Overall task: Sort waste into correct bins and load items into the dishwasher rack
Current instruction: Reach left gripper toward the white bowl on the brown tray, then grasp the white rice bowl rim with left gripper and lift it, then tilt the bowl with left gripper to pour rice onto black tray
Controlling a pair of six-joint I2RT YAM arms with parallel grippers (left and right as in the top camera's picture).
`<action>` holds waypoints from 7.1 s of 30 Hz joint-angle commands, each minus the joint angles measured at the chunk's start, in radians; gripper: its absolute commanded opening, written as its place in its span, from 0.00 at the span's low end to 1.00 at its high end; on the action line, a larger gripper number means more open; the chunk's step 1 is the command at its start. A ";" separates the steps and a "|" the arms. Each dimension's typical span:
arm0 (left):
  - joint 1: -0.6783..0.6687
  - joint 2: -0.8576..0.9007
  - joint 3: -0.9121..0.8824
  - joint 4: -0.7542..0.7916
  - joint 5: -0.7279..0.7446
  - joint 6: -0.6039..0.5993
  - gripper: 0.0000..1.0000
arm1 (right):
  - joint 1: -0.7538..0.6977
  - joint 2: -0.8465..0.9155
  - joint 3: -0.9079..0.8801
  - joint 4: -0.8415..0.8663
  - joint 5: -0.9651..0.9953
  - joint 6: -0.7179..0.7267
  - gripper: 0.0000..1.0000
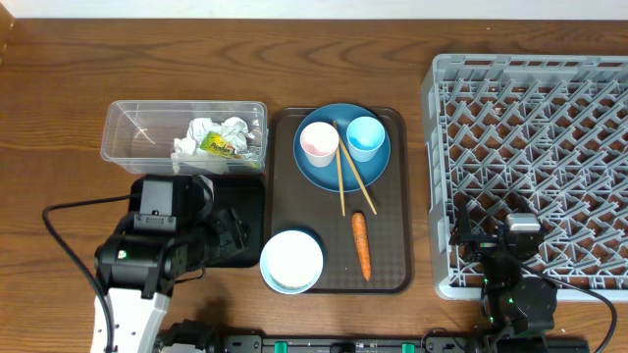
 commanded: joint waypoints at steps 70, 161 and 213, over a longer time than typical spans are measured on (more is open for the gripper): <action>-0.784 0.622 -0.035 0.381 -0.261 -0.319 0.46 | -0.013 -0.001 -0.001 -0.004 0.000 -0.008 0.99; -0.236 0.159 -0.032 0.305 -0.102 0.121 0.06 | -0.013 -0.001 -0.001 -0.004 0.000 -0.008 0.99; 0.685 0.174 -0.232 0.358 0.845 0.663 0.06 | -0.013 -0.001 -0.001 -0.004 0.000 -0.008 0.99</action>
